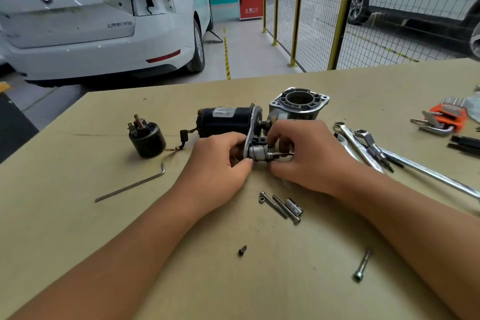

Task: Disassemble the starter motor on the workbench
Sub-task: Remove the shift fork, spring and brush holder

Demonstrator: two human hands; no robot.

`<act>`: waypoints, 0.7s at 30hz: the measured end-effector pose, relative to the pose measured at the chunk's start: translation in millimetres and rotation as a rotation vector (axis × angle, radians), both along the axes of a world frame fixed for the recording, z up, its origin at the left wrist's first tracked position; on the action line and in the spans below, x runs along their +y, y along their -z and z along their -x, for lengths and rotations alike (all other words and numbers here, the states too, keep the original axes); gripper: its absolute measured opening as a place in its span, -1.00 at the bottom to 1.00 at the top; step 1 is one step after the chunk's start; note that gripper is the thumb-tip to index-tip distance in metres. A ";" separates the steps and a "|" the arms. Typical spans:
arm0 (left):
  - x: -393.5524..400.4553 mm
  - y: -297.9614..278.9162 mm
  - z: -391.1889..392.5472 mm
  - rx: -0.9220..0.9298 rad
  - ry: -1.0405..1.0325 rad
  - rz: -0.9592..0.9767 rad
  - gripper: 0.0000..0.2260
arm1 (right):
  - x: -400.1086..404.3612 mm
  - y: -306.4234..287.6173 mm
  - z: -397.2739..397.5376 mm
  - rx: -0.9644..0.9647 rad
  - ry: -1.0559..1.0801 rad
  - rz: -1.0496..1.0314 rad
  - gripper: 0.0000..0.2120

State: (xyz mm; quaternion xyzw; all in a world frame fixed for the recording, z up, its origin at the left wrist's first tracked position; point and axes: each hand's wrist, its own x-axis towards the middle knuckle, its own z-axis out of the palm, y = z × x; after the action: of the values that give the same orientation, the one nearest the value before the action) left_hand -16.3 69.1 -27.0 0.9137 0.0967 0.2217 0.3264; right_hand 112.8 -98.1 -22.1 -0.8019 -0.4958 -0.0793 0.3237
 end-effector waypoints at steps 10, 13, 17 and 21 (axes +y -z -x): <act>0.0 -4.0 -0.7 -0.017 -0.028 0.081 -0.60 | 3.7 -4.3 6.3 -0.030 0.025 0.028 -0.71; 1.4 -3.3 0.3 0.023 -0.037 0.064 -0.62 | 3.9 -1.9 8.7 -0.031 -0.004 0.031 -0.71; 9.5 -5.6 2.6 0.074 0.043 0.096 -0.57 | 7.1 1.7 14.2 -0.059 0.016 0.010 -0.73; 17.9 -9.7 2.4 0.144 0.115 0.208 -0.46 | 11.2 1.4 17.0 -0.096 0.036 0.023 -0.73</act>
State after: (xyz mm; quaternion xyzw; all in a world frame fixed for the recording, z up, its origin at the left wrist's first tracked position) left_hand -18.7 87.0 -17.2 0.8925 0.0899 0.1253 0.4238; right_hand 95.8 -86.9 -23.5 -0.8096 -0.4971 -0.1180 0.2889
